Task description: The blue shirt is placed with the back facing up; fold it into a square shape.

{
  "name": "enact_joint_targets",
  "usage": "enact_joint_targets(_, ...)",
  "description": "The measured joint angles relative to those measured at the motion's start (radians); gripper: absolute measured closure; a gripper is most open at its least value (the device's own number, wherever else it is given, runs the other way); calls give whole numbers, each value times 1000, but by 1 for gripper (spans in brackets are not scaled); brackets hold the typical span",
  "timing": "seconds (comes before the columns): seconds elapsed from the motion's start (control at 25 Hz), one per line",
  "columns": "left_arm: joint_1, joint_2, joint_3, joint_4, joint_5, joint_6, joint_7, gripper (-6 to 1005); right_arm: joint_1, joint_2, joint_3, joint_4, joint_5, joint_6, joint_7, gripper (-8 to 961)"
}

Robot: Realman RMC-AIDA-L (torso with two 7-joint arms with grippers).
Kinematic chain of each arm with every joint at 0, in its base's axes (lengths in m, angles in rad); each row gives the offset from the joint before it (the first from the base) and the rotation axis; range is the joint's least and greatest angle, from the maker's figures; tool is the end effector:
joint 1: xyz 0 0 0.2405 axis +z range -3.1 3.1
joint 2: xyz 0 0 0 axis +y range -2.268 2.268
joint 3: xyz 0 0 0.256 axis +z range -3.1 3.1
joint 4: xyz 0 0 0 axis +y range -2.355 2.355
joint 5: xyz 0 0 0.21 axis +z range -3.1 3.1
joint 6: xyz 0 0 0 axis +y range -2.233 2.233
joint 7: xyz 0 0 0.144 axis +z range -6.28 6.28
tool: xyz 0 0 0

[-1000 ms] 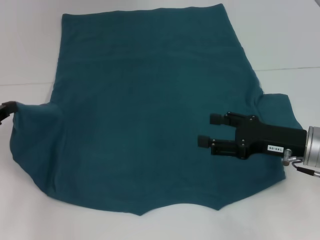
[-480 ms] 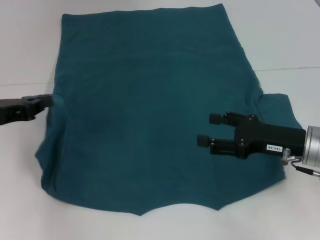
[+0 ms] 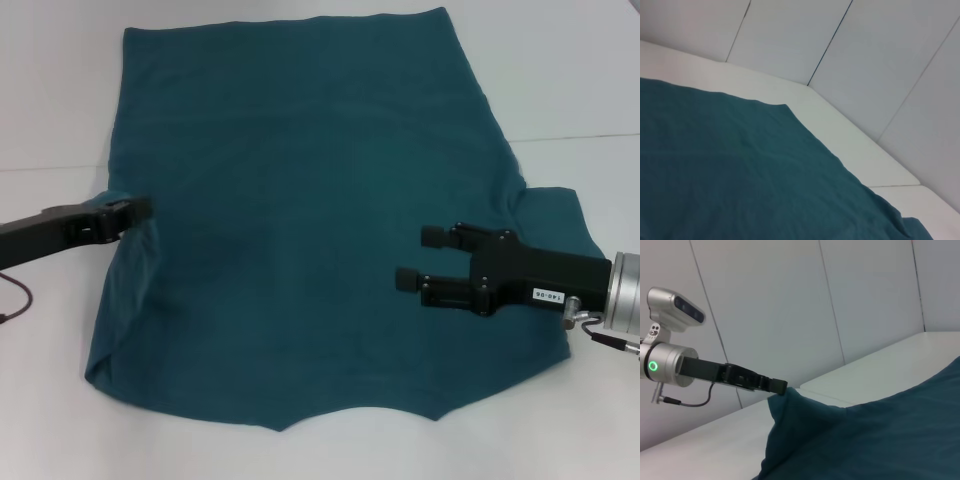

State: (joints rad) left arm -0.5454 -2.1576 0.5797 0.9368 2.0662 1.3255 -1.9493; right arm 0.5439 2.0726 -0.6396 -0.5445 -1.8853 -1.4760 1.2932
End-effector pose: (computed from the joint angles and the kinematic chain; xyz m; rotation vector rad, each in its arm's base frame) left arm -0.2561 0.3769 0.0428 -2.2563 -1.1403 -0.7294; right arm 0.2644 0.3420 -0.0022 -2.5695 0.6380 0.8248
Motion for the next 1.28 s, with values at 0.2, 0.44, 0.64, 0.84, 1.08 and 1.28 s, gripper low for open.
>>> enact_joint_targets(0.2,-31,1,0,-73,-1,-52,37,959,-2,4,0,1,0,1,0,129)
enact_joint_targets(0.44,-90,-3,11,-198,-3,-133,90,953,-2,9,0,2,0,1,0,133)
enact_joint_targets(0.64,-123,-5,35,-287,-4,-209,112,949,-2,11,0,2,0,0,0,136)
enact_joint_targets(0.84,-129,-5,43,-301,-13,-220,120,944,-2,12,-2,2,0,0,0,138)
enact_joint_targets(1.08,-121,-6,50,-316,-54,-215,149,938,-3,12,-1,3,0,0,-2,142)
enact_joint_targets(1.28,-121,-7,54,-326,-60,-215,154,867,-4,12,0,5,0,0,-6,145)
